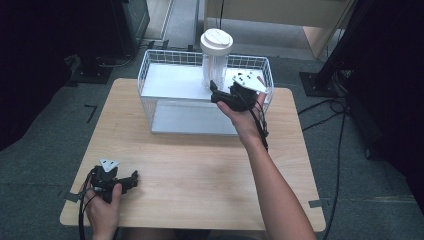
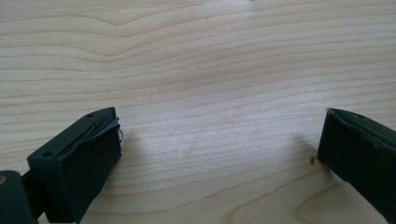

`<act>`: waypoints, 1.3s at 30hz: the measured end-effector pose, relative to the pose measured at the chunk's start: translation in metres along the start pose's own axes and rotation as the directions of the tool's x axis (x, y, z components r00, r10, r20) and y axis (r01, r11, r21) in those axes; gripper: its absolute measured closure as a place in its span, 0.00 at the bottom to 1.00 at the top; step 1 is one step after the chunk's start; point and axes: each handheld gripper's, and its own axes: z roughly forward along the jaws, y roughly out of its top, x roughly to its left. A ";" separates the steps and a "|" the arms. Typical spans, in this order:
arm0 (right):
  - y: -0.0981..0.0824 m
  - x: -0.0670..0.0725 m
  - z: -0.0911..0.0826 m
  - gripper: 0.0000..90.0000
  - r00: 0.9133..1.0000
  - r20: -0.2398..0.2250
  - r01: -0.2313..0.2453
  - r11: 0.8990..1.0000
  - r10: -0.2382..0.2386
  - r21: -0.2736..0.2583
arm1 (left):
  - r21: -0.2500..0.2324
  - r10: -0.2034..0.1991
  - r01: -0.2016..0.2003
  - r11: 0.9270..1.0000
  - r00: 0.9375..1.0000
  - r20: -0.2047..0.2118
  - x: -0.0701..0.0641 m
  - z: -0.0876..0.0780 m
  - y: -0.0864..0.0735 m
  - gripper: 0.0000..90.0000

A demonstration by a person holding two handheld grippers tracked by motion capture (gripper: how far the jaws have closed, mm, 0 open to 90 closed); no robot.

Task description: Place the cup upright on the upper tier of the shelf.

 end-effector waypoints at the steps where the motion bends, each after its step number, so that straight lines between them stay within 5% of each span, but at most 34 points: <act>1: -0.002 0.000 -0.003 0.09 1.000 0.000 -0.005 1.000 0.005 0.006 | 0.000 0.000 0.000 1.000 1.000 0.000 0.000 0.000 0.000 0.00; 16: -0.034 -0.014 -0.046 0.09 1.000 -0.004 0.018 1.000 -0.018 0.008 | 0.001 0.001 -0.001 1.000 1.000 0.000 0.000 0.000 0.000 0.00; 39: -0.072 -0.048 -0.116 0.09 0.996 0.070 0.046 0.999 -0.048 0.024 | 0.001 0.003 -0.003 1.000 1.000 -0.001 0.000 0.000 0.000 0.00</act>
